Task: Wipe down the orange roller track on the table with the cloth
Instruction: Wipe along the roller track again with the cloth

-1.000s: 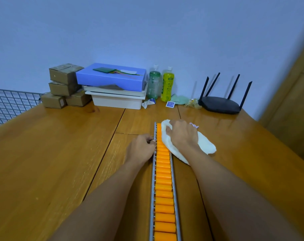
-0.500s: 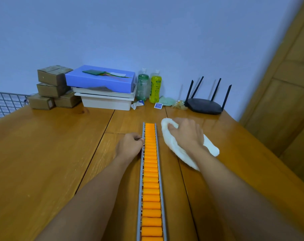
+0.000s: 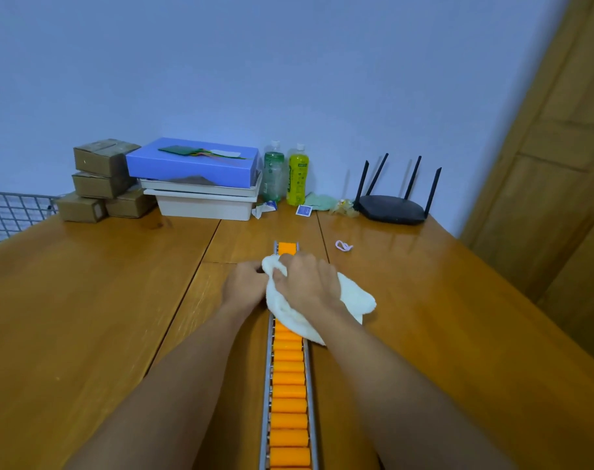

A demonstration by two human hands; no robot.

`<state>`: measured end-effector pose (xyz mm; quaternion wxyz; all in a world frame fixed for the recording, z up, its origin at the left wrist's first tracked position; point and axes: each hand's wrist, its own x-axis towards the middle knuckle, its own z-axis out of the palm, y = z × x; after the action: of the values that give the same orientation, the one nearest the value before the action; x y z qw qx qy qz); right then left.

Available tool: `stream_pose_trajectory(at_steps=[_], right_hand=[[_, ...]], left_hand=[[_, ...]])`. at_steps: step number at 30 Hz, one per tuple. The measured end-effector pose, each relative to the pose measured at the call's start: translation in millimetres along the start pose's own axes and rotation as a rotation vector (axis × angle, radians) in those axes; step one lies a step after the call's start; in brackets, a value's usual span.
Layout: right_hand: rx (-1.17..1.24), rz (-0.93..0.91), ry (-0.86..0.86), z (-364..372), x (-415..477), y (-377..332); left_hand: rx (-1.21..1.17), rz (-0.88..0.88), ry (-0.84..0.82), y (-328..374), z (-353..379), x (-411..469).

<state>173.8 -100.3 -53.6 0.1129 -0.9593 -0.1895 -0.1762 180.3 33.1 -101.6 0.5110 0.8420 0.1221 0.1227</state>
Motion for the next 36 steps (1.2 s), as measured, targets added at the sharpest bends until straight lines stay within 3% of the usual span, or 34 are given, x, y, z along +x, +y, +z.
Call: stream_pose_trajectory(at_steps=[20,29,36], right_hand=[[-0.267,-0.1,0.016,-4,-12,16],[-0.185,0.031,0.003,-29,-25,41],[-0.145,0.012,0.089,-65,-47,41]], left_hand=[[0.07,0.049,0.022,-4,5,5],[0.117,0.06,-0.021,5,-1,-7],[0.189,0.057,-0.028,15,-8,-33]])
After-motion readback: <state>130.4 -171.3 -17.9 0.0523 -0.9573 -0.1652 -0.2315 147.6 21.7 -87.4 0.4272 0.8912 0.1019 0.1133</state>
